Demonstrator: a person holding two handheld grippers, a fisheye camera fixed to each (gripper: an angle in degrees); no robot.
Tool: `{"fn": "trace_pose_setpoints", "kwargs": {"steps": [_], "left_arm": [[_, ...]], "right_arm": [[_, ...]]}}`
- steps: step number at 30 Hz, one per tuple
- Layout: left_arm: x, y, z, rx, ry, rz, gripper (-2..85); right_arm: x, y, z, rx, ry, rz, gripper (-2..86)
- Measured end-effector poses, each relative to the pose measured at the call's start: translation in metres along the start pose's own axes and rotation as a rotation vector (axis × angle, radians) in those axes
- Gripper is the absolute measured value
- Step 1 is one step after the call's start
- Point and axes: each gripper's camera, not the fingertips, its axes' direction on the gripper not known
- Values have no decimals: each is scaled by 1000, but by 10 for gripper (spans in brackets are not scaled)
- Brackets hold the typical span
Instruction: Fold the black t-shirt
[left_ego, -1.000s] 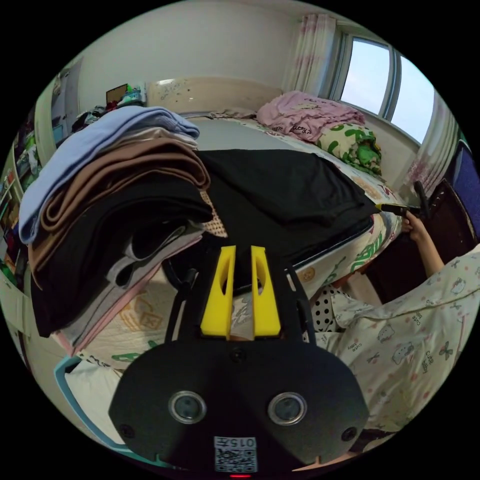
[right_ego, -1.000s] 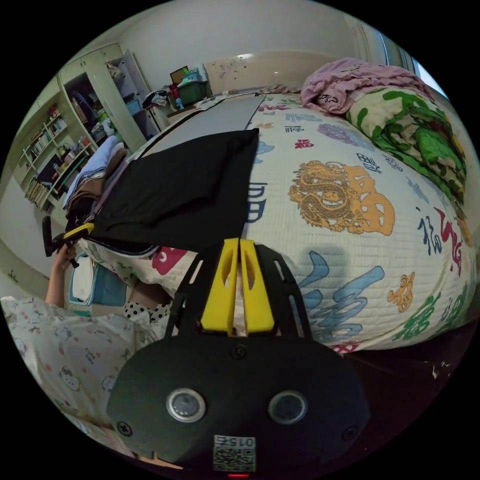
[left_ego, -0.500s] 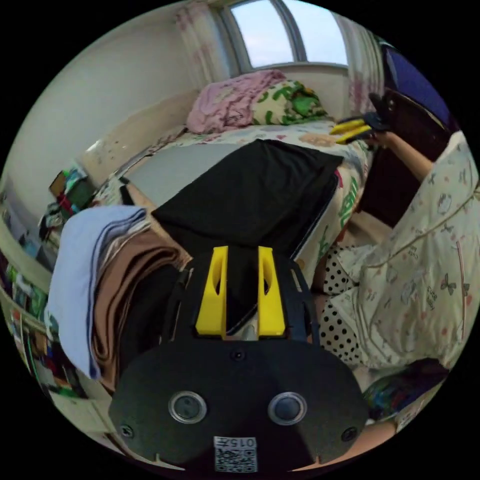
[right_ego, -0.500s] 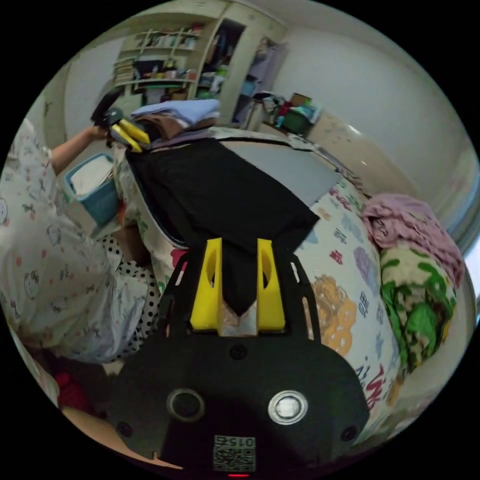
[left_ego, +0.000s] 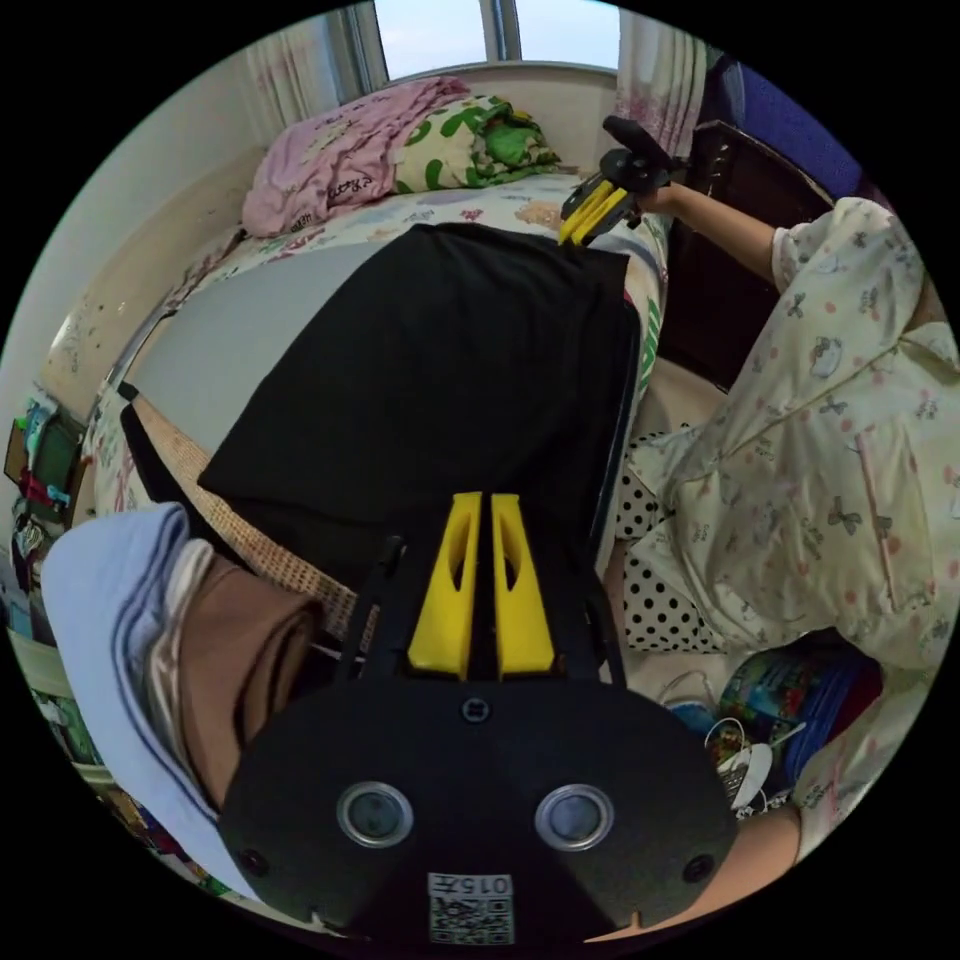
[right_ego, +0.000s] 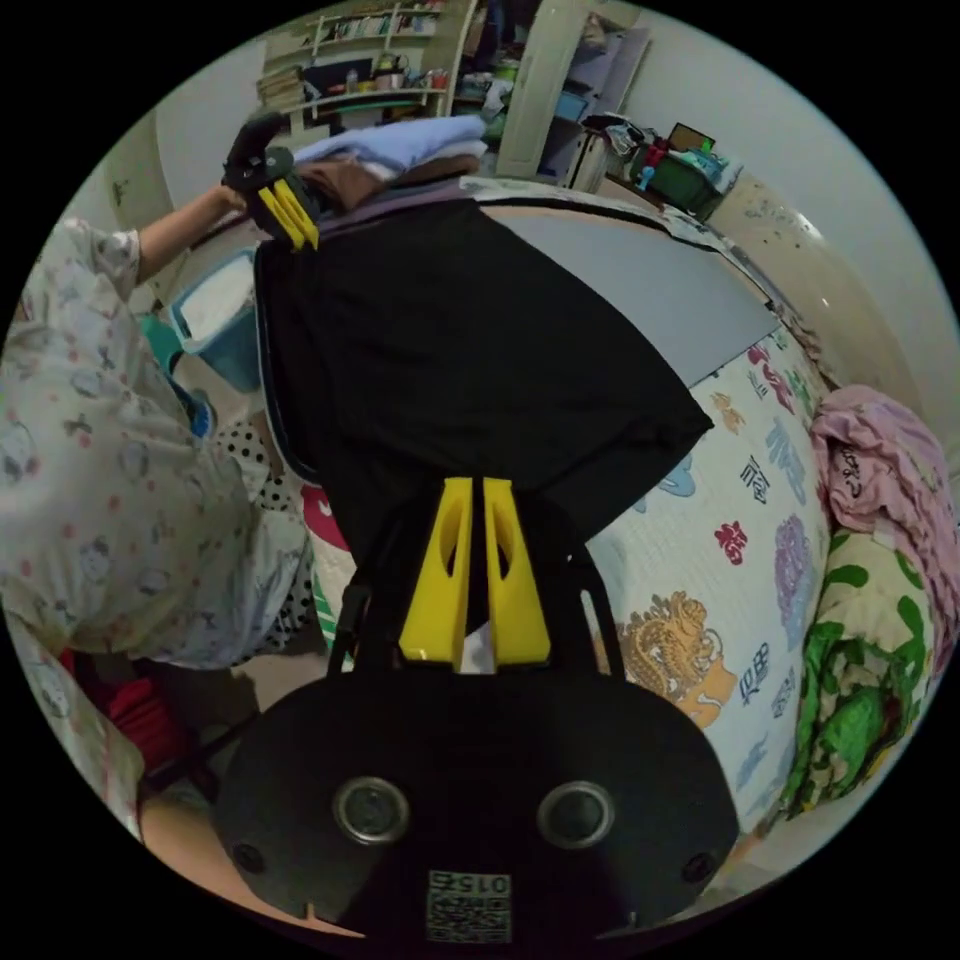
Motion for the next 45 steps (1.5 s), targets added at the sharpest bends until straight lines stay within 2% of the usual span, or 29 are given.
{"fn": "trace_pose_setpoints", "kwargs": {"steps": [3,7,10,12,13,14,15,16,18,20,23,25,28,32,34,37,39,40,42,44,45], "left_arm": [[-47,-17,-26,52,3,-34,13],[-144,-54,-57,103,-141,-149,10],[-254,-89,-61,197,-239,-325,14],[-337,-104,-45,286,-380,-556,27],[-354,-103,-40,305,-416,-627,32],[-378,-98,-30,333,-479,-770,45],[-387,-92,-21,369,-495,-824,60],[-387,-90,-17,391,-485,-813,61],[-372,-92,14,379,-385,-640,66],[-364,-101,53,236,-319,-515,71],[-356,-113,124,55,-203,-404,82],[-349,-120,162,-26,-130,-346,88],[-335,-122,206,-118,-102,-266,88],[-346,-103,204,-99,-91,-294,54],[-356,-90,201,-89,-55,-326,33],[-368,-66,179,-73,-80,-379,16],[-394,-31,131,0,-138,-512,14],[-404,-18,115,24,-179,-572,15],[-443,59,45,154,-392,-929,19],[-460,122,11,179,-534,-1171,28],[-466,156,-5,158,-582,-1311,65]], "right_arm": [[49,-21,-31,79,-43,37,1],[148,-118,-70,170,92,139,-3],[258,-230,-80,328,212,404,3],[319,-291,-72,410,286,557,15],[354,-319,-62,432,317,674,29],[375,-341,-51,423,302,720,49],[381,-350,-45,416,280,719,60],[380,-365,-33,394,217,653,82],[358,-378,-5,337,155,461,91],[331,-382,48,237,127,284,87],[325,-387,117,73,28,197,109],[328,-391,146,1,-29,178,118],[331,-398,165,-41,-1,169,115],[349,-414,161,-31,27,206,78],[361,-422,159,-38,71,240,22],[396,-428,139,-7,-25,310,4],[434,-418,105,69,-42,411,0],[464,-403,74,129,16,497,-1],[513,-372,31,175,200,669,2],[576,-319,-11,160,434,968,21],[588,-305,-20,148,457,1039,28]]}}
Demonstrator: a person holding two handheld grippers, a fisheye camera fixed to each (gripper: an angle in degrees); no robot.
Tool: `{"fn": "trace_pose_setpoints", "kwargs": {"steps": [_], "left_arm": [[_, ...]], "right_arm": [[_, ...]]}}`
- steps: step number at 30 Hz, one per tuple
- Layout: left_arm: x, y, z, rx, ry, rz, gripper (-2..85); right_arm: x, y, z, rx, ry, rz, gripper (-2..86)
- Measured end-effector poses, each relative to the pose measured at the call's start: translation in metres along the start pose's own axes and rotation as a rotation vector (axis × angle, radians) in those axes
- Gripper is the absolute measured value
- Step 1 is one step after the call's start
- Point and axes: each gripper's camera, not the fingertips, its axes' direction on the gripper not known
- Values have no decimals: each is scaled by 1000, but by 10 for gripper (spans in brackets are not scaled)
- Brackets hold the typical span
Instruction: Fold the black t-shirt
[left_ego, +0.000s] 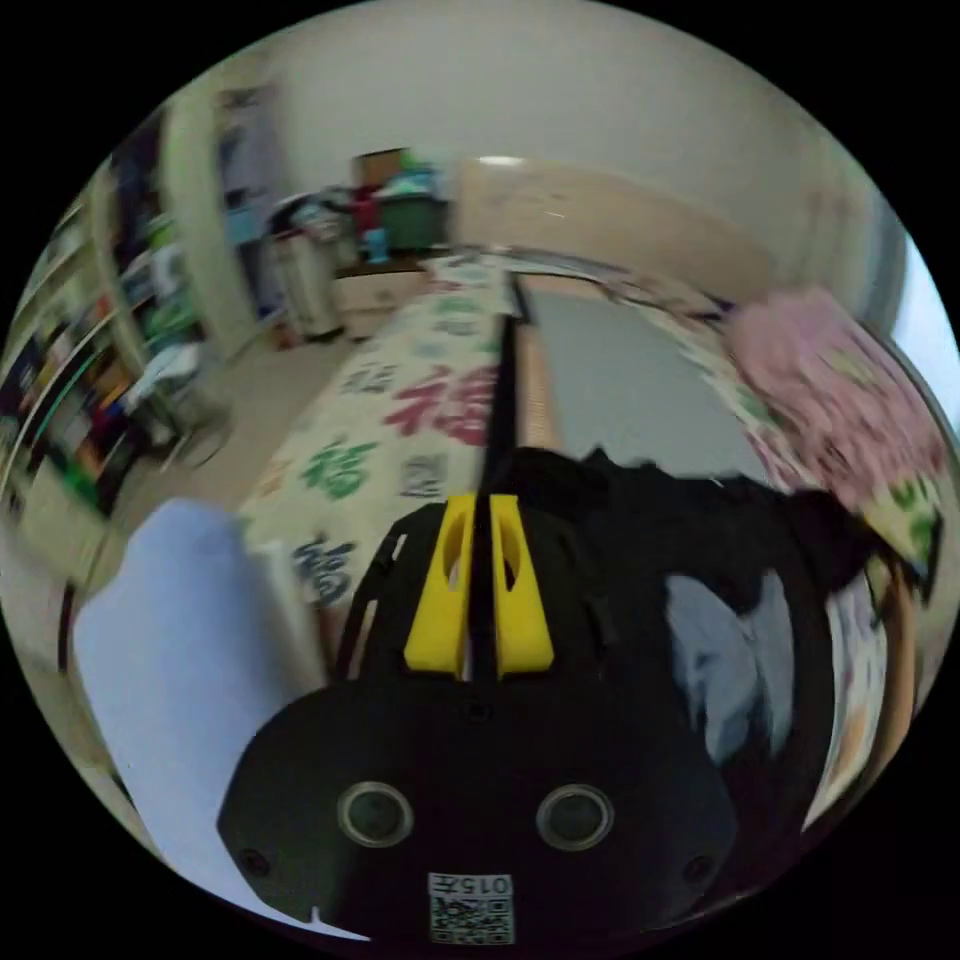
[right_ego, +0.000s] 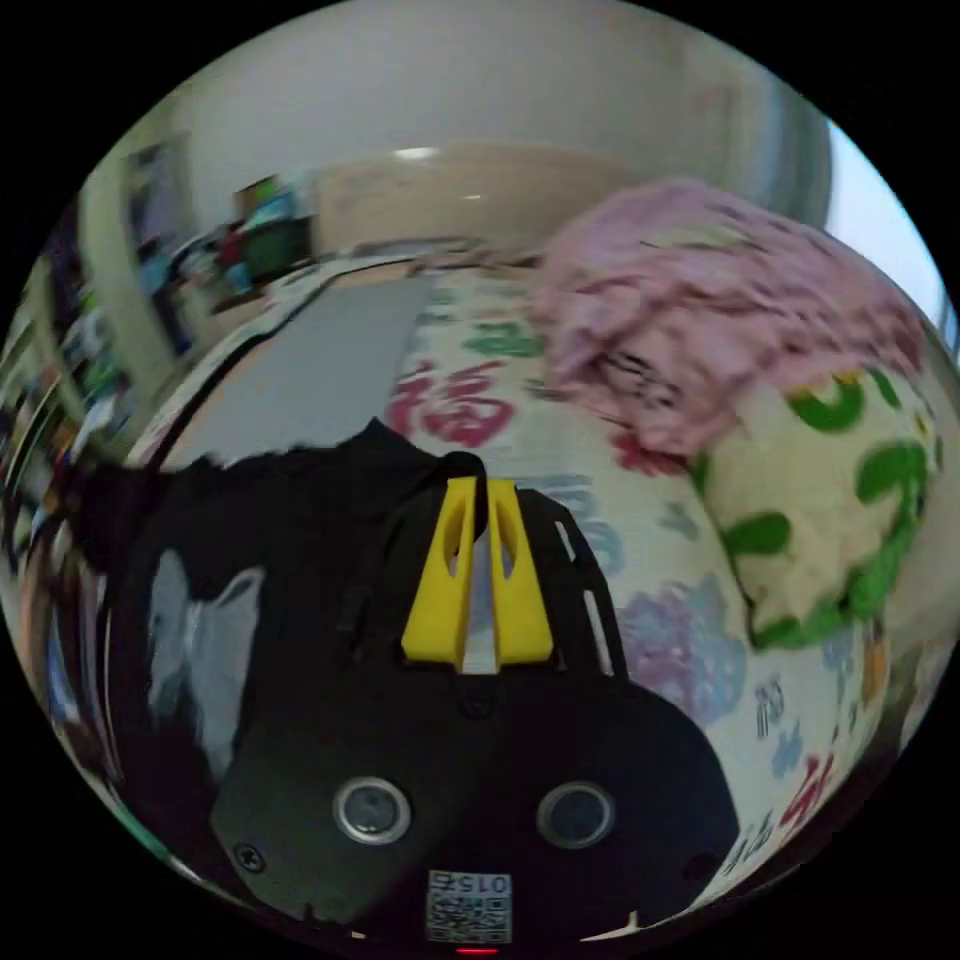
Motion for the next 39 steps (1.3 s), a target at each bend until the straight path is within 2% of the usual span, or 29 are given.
{"fn": "trace_pose_setpoints", "kwargs": {"steps": [1,2,4,7,9,10,12,14,17,19,22,24,26,30,34,39], "left_arm": [[-17,0,-4,-4,10,-54,84],[-41,5,-16,23,104,-129,89],[-53,11,-44,74,201,-139,91],[-44,24,-104,118,325,-11,87],[-39,57,-167,144,506,156,86],[-39,70,-185,154,541,201,85],[-46,133,-255,191,651,397,82],[-61,190,-297,200,682,508,83],[-107,284,-338,204,676,536,84],[-143,333,-343,175,675,464,85],[-206,399,-336,117,702,230,88],[-235,437,-330,32,643,98,101],[-242,453,-334,2,591,73,113],[-238,454,-352,-15,604,131,96],[-235,448,-375,-13,532,155,35],[-247,443,-435,60,520,135,3]], "right_arm": [[30,-3,-6,-21,17,98,56],[50,1,-19,-29,-31,153,74],[55,17,-45,-2,-144,129,81],[37,62,-107,32,-234,-22,80],[26,106,-151,48,-285,-127,83],[20,142,-180,48,-331,-200,84],[16,202,-220,38,-400,-274,86],[14,286,-258,-20,-489,-349,90],[21,388,-288,-69,-510,-342,107],[28,441,-295,-102,-468,-290,118],[45,508,-306,-131,-475,-185,133],[54,535,-308,-154,-482,-125,135],[54,562,-312,-171,-496,-79,135],[35,584,-316,-183,-509,-84,124],[22,604,-333,-176,-411,-72,23],[16,635,-371,-120,-428,-77,-1]]}}
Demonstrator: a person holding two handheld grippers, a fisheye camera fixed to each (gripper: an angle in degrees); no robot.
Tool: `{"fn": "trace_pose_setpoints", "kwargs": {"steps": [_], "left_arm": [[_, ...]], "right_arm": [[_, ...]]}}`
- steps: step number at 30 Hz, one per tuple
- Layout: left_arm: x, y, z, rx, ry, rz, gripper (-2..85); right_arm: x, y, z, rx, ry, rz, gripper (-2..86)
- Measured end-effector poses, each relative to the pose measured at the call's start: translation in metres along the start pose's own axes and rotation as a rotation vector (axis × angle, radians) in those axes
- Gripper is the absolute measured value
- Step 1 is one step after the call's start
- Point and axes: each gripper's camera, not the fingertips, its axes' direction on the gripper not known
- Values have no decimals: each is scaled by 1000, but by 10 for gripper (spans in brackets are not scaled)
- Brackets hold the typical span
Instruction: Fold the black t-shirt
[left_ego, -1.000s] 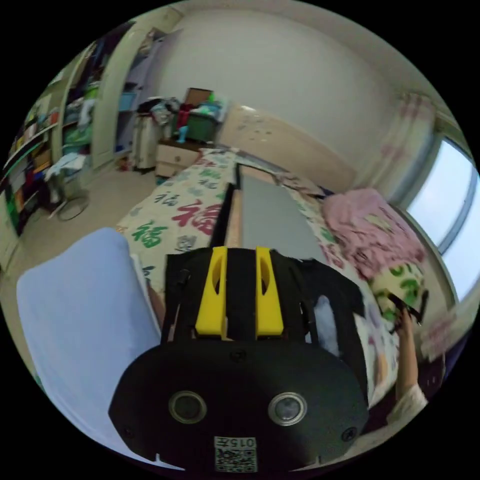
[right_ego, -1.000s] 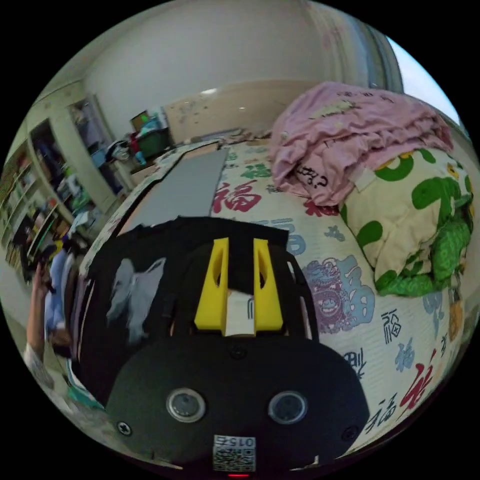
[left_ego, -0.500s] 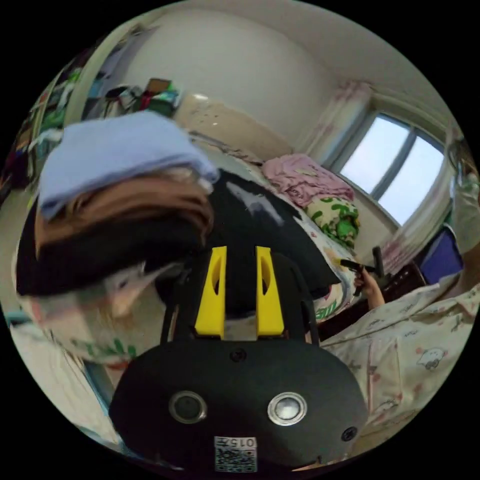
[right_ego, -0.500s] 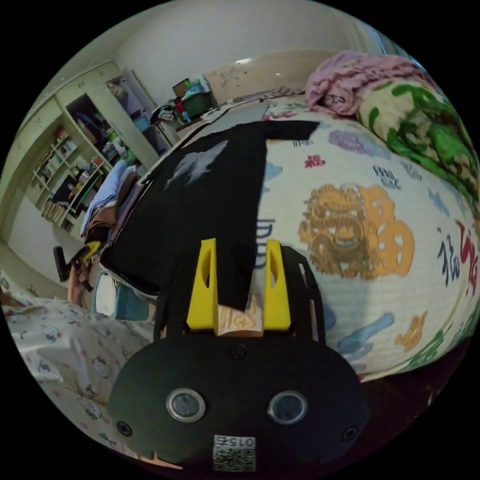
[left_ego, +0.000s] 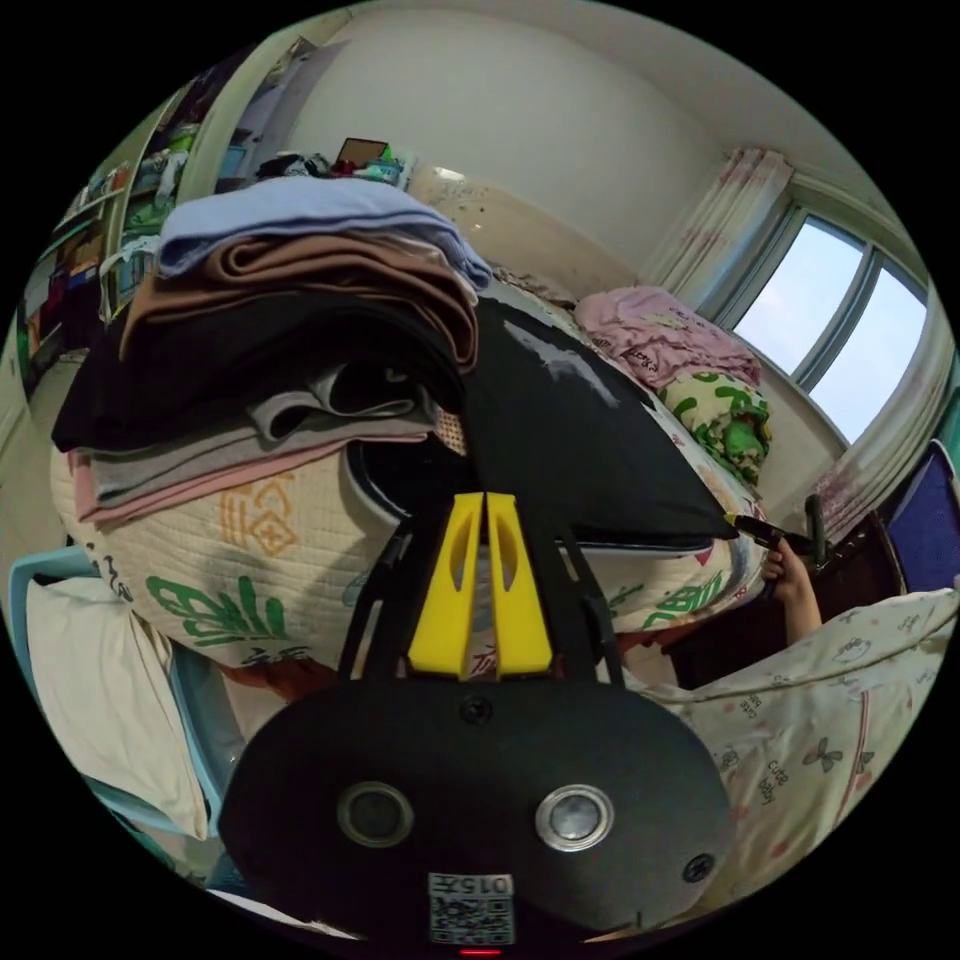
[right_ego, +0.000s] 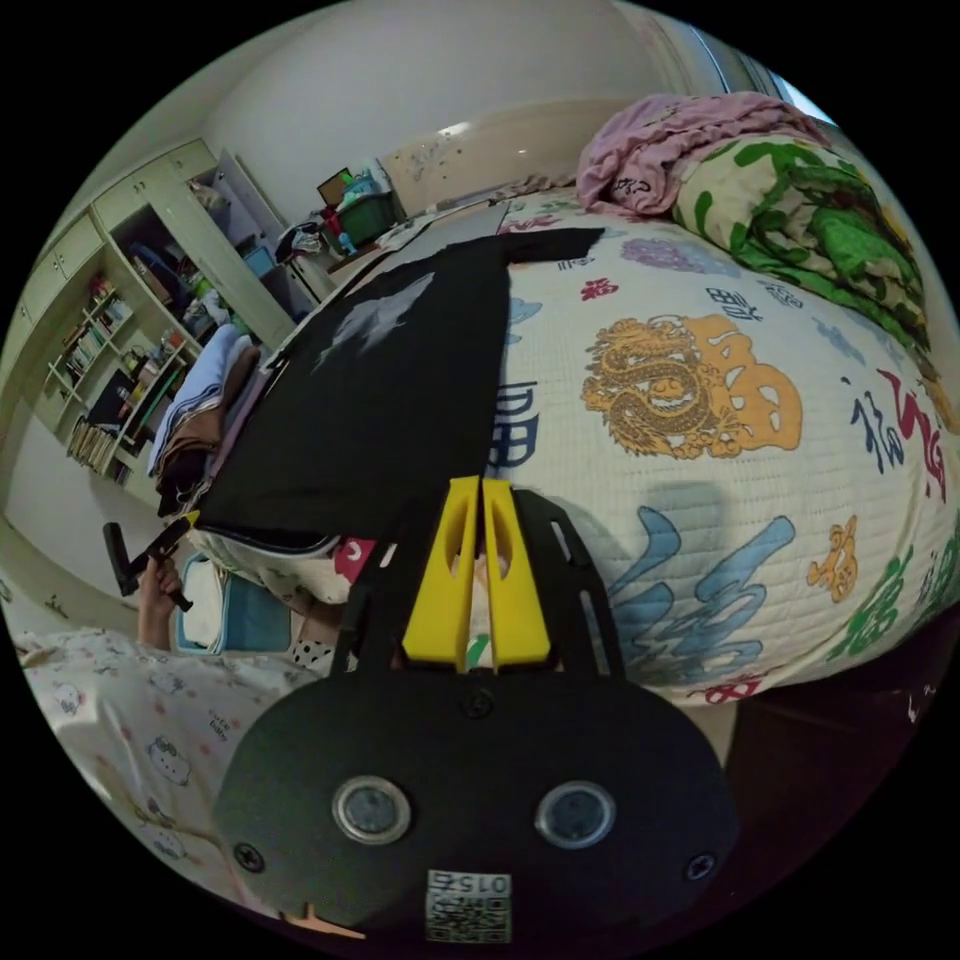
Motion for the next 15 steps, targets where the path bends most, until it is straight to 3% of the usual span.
{"fn": "trace_pose_setpoints", "kwargs": {"steps": [9,15], "left_arm": [[48,-19,-38,-38,-91,66,9],[91,-40,-101,23,-139,164,38]], "right_arm": [[-76,39,26,-84,204,-144,6],[-96,65,-7,17,208,-124,67]]}}
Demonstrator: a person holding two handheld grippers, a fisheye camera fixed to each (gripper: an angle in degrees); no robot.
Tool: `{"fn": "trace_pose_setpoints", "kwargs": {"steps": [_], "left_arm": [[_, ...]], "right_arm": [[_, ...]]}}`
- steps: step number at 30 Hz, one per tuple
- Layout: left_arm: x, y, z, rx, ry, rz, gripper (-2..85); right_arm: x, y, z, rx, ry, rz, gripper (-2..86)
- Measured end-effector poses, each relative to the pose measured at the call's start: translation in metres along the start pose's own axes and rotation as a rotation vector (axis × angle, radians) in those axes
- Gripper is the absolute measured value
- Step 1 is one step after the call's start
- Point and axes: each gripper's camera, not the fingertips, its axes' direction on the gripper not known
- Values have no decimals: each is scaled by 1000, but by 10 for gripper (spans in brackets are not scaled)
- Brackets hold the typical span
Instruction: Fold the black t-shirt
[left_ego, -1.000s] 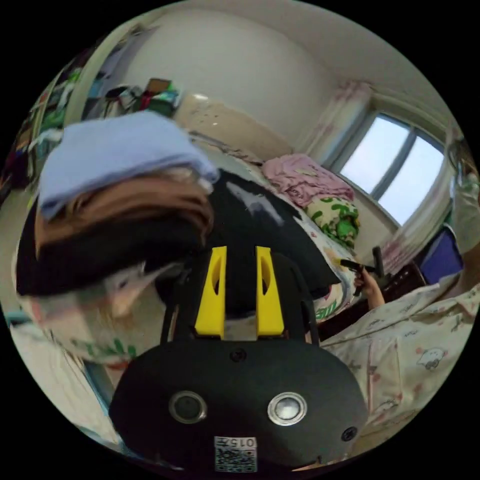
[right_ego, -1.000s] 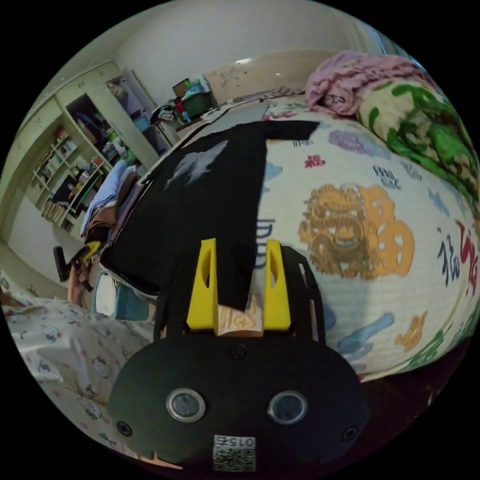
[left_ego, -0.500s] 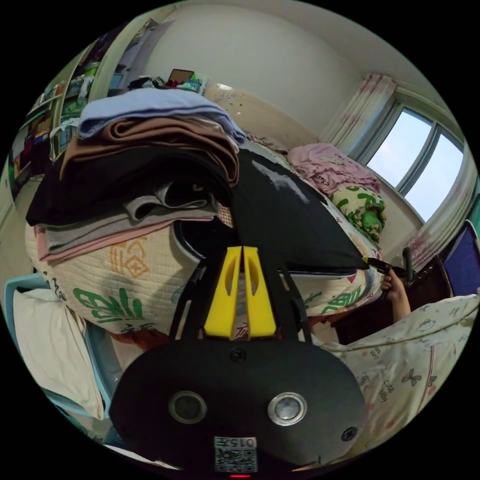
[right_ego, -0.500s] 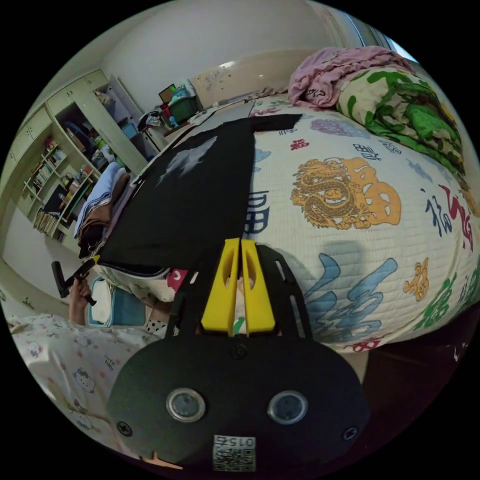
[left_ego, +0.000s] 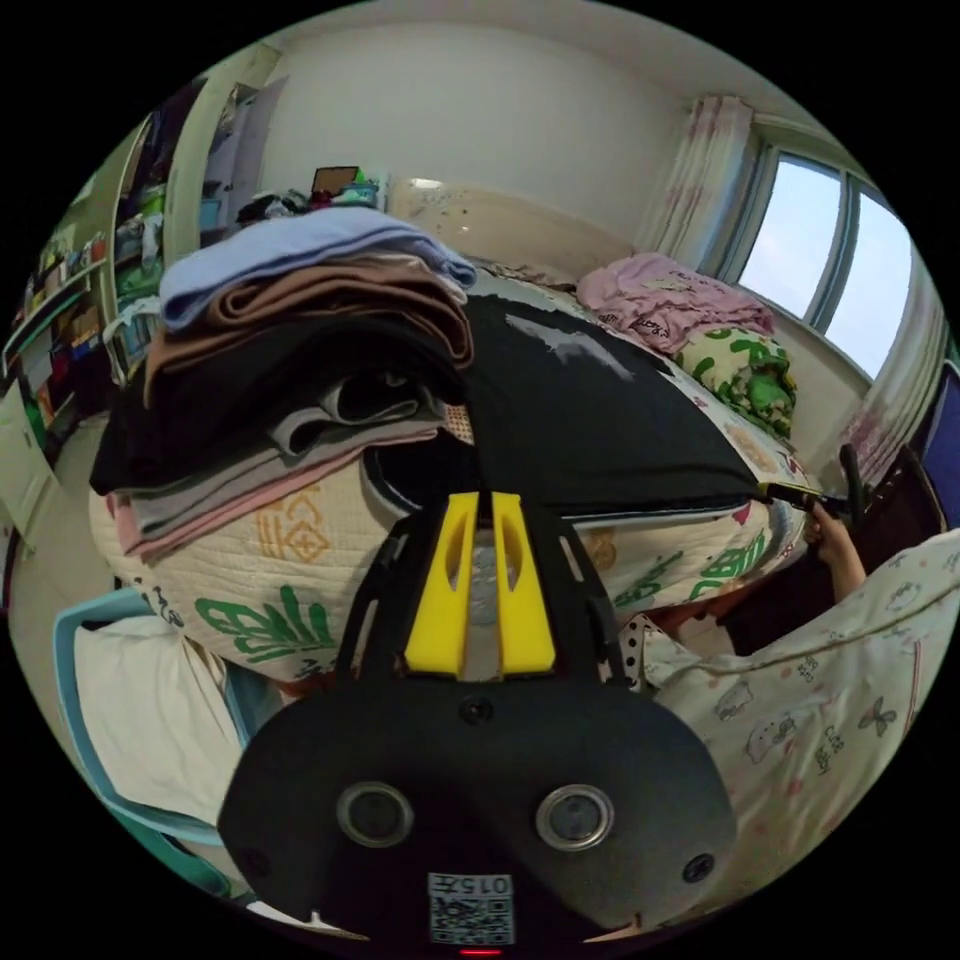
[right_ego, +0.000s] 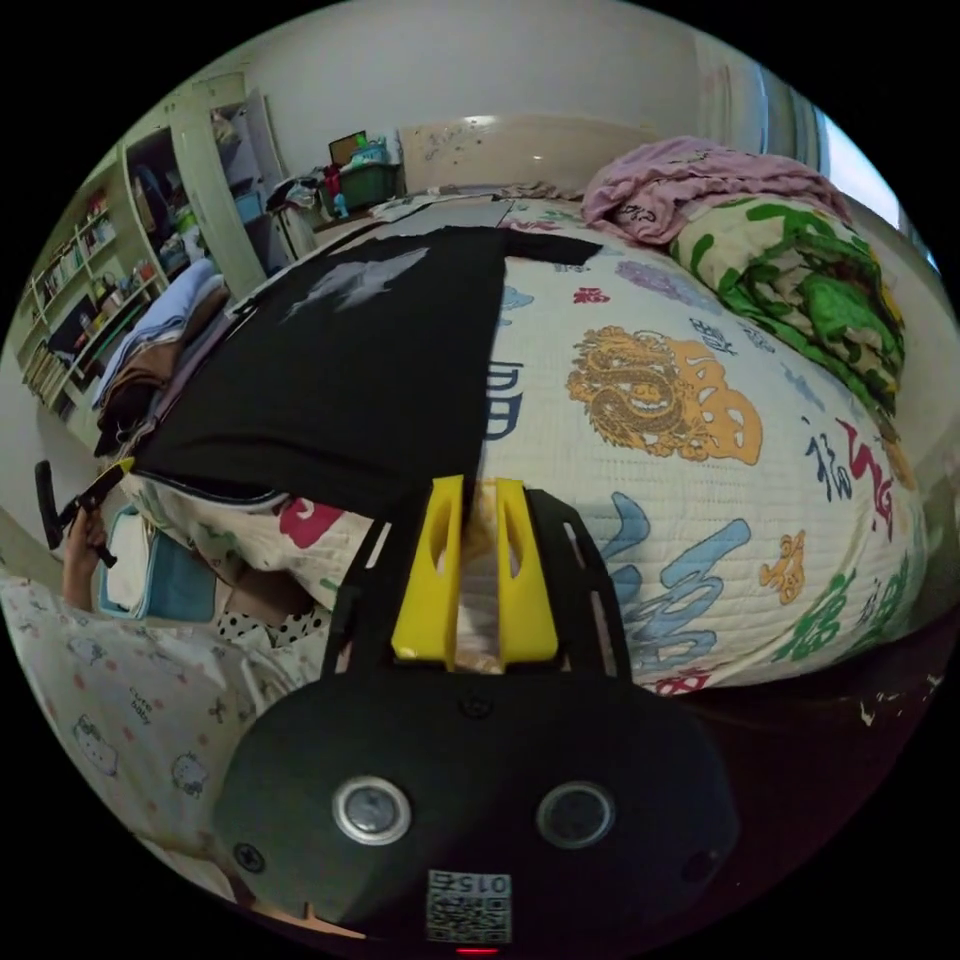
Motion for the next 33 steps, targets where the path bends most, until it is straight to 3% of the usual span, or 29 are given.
{"fn": "trace_pose_setpoints", "kwargs": {"steps": [6,9,13,15,19,22,26,28,33], "left_arm": [[59,-24,-85,310,-204,150,85],[103,-32,-101,488,-310,271,81],[146,-51,-90,522,-271,361,76],[162,-65,-72,482,-211,372,86],[172,-84,-53,427,-64,333,101],[177,-103,-50,442,-3,309,107],[185,-139,-37,488,26,288,109],[192,-157,-20,498,25,293,107],[229,-220,72,379,33,337,108]], "right_arm": [[-32,34,-114,473,122,9,106],[-88,41,-167,731,280,-157,98],[-164,20,-197,912,540,-318,99],[-174,0,-206,910,526,-321,103],[-122,-78,-239,765,168,-73,108],[-76,-146,-257,661,51,87,116],[-5,-249,-278,694,-210,228,116],[25,-300,-277,711,-273,287,120],[125,-466,-237,537,-354,550,129]]}}
